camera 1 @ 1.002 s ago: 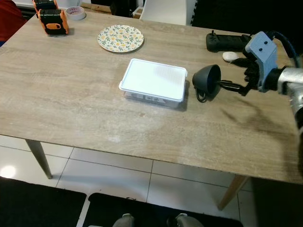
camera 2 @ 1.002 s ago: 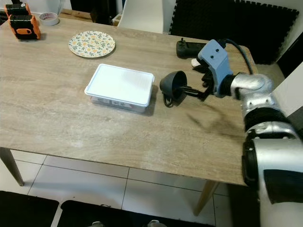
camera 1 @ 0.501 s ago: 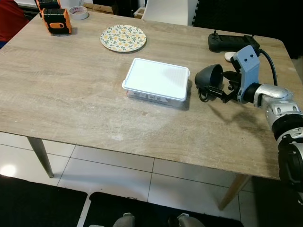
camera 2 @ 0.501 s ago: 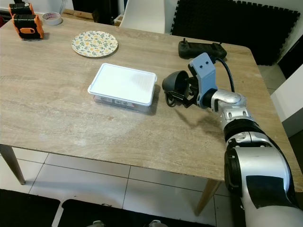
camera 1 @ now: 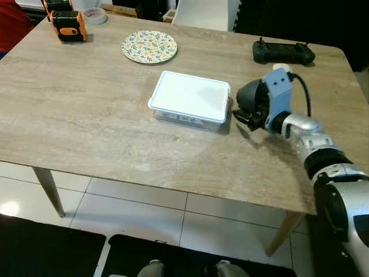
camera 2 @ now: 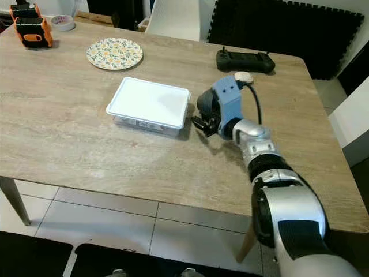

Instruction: Restocking fridge

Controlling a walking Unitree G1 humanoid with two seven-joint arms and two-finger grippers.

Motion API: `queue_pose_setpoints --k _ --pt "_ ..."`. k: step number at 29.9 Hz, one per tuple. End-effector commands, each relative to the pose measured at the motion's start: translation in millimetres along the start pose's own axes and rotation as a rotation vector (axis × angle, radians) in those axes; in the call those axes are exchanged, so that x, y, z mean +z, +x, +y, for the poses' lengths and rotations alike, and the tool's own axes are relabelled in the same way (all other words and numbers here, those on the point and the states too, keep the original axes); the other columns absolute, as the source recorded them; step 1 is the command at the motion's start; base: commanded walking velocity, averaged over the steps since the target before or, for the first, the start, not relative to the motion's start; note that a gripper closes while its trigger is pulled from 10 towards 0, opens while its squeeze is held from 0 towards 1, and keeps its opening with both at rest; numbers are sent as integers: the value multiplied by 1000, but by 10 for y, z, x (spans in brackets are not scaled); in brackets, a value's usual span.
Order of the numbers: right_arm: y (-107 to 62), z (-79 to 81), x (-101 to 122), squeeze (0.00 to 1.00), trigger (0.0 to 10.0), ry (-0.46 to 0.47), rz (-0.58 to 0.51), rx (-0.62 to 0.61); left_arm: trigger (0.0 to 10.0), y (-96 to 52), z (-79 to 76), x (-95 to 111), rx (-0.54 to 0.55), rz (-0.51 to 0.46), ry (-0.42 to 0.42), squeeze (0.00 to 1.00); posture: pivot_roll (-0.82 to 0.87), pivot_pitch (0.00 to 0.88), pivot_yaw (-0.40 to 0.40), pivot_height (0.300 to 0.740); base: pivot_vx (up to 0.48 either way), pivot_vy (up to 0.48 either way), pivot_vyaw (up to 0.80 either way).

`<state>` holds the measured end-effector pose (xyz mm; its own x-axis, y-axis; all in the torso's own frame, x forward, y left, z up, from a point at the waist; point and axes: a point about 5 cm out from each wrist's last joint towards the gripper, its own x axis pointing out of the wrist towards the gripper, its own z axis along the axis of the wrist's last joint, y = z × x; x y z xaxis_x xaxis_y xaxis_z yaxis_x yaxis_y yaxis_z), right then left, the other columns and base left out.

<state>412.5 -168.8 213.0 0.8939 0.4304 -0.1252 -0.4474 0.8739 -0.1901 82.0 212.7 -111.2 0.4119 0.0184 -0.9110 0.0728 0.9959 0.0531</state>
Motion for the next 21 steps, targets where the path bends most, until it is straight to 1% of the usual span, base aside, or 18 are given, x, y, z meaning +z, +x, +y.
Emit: queue_pose_setpoints --k 1,2,5,6,9,10,15,20,21 --pt "-17 -29 -31 0 6510 -14 16 -27 10000 -9 -129 -104 -39 30 -6 0 -67 191 -74 740 0 0 0" --pt "-10 -34 -20 0 0 -21 16 -52 10000 -9 -126 -101 -38 29 -6 0 -67 191 -74 740 0 0 0" --pt "-4 -51 35 0 0 -66 7 -75 10000 -10 -101 -95 -33 27 -7 0 -69 189 -77 740 0 0 0" --pt "-4 -51 35 0 0 -66 7 -75 10000 -10 -101 -95 -33 27 -7 0 -69 189 -77 740 0 0 0" --pt "-34 -114 101 0 0 -162 11 -75 10000 -5 -109 -82 -32 26 -8 0 -78 180 -82 740 0 0 0" --pt "-34 -114 101 0 0 -162 11 -75 10000 -5 -109 -82 -32 26 -8 0 -78 180 -82 740 0 0 0" --pt "-88 -183 128 0 0 -246 27 -46 10000 11 -155 -49 -40 22 -10 0 -88 168 -90 740 0 0 0" --pt "-140 -240 138 0 0 -292 32 -20 10000 22 -186 -19 -45 16 -15 0 -89 160 -96 740 0 0 0" --pt "-165 -275 165 0 0 -322 31 -11 10000 25 -191 -10 -45 14 -17 0 -90 157 -98 740 0 0 0"
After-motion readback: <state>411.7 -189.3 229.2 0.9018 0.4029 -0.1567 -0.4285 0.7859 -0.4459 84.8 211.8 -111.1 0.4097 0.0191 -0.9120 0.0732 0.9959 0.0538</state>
